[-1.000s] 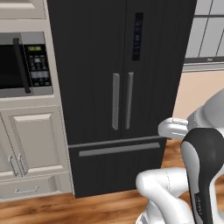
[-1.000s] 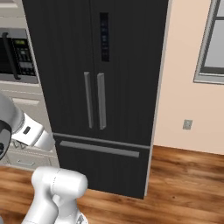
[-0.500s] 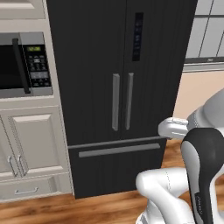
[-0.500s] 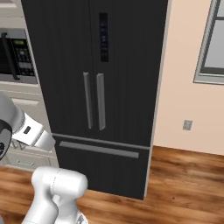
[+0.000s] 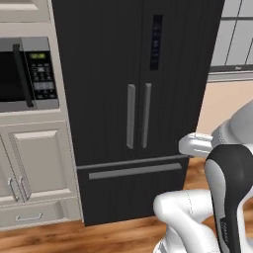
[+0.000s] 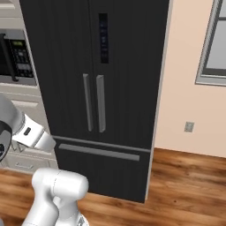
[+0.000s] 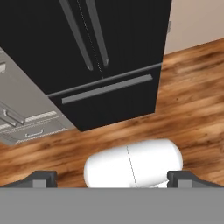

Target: Move the hot dog bun to the plate on the dining table and place the condiment next to that plate. Then navigate to the fridge and take the sausage and place it on the plate as well.

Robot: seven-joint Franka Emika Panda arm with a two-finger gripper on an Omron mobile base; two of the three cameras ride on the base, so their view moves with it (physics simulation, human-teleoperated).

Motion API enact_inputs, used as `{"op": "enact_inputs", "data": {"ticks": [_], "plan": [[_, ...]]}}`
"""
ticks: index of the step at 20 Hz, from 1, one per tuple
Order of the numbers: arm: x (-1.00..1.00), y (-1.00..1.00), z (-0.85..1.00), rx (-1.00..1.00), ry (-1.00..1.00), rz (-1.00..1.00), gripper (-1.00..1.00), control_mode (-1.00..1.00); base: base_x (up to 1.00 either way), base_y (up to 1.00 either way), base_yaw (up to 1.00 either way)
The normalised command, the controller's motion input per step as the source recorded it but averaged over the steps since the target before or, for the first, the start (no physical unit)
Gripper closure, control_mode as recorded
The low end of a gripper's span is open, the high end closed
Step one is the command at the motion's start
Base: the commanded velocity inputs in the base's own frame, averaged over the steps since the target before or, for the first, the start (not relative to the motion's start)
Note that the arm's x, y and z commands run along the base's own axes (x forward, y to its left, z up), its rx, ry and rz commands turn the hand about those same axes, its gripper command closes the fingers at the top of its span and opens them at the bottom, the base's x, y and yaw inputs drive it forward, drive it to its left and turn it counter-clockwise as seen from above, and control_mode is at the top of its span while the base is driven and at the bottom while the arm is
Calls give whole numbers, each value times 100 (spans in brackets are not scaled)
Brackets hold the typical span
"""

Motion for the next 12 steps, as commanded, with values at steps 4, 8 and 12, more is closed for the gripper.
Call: {"op": "enact_inputs", "data": {"ticks": [4, 8, 12], "plan": [[0, 0, 0, 0, 0, 0, -100, 100, 34, -12, 0], [0, 0, 0, 0, 0, 0, -100, 100, 25, -6, 0], [0, 0, 0, 0, 0, 0, -100, 100, 11, -2, 0]]}}
